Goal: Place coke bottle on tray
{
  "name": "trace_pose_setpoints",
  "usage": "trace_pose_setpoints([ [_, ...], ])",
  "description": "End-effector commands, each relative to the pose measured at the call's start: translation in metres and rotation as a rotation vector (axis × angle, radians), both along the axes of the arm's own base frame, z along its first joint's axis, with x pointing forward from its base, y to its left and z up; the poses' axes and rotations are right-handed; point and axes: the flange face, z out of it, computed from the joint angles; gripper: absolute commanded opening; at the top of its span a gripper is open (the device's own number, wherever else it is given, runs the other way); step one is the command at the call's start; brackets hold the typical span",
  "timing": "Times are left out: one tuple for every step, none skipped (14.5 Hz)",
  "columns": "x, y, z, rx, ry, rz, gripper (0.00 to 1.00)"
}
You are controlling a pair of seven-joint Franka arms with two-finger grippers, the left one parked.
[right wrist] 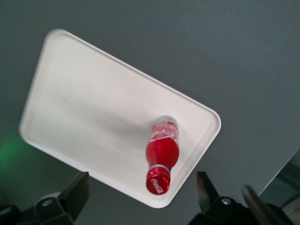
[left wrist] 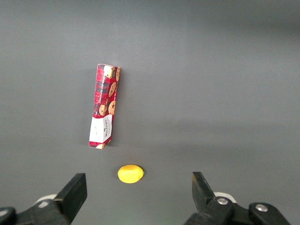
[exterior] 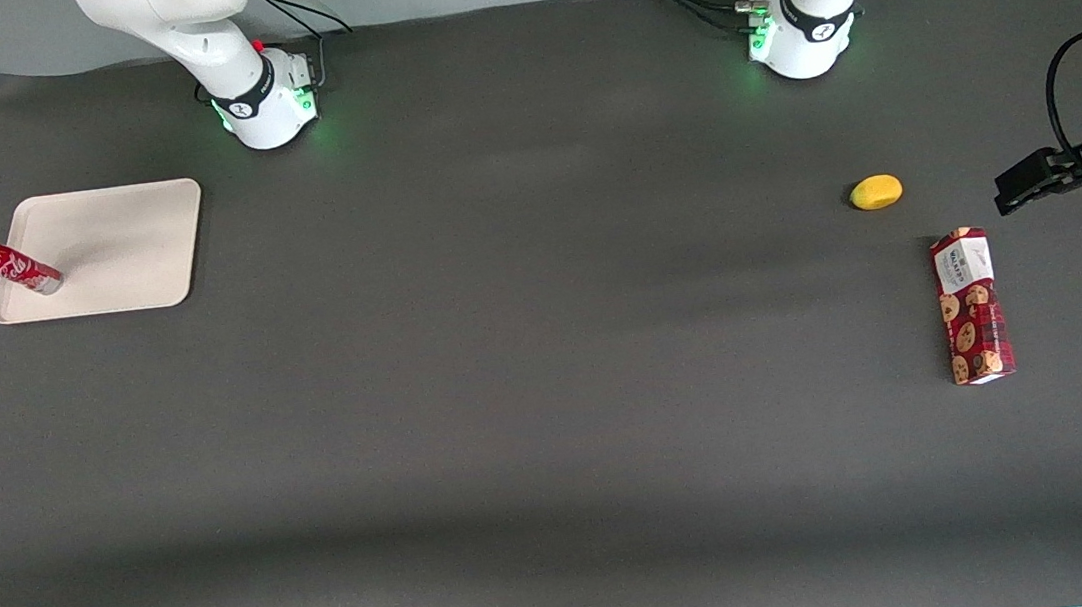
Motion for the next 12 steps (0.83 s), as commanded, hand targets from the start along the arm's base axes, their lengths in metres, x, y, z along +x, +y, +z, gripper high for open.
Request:
trace_pose_setpoints([
  [0.032,0.044,0.076,-0.007,-0.011,-0.009,1.00],
  [0.041,0.072,0.103,-0.005,-0.024,-0.011,1.00],
  [0.050,0.105,0.131,-0.010,-0.036,-0.020,1.00],
  [0.056,0.144,0.158,-0.023,-0.055,-0.039,1.00],
  [0.062,0.188,0.181,-0.047,-0.068,-0.056,1.00],
  [0.067,0.232,0.196,-0.063,-0.073,-0.085,1.00],
  [0.071,0.273,0.207,-0.088,-0.082,-0.121,1.00],
  [0.075,0.311,0.214,-0.095,-0.099,-0.147,1.00],
  [0.079,0.346,0.219,-0.094,-0.114,-0.174,1.00],
  [0.082,0.373,0.225,-0.095,-0.129,-0.214,1.00],
  [0.087,0.398,0.231,-0.102,-0.145,-0.251,1.00],
  [0.095,0.416,0.235,-0.110,-0.154,-0.268,1.00],
])
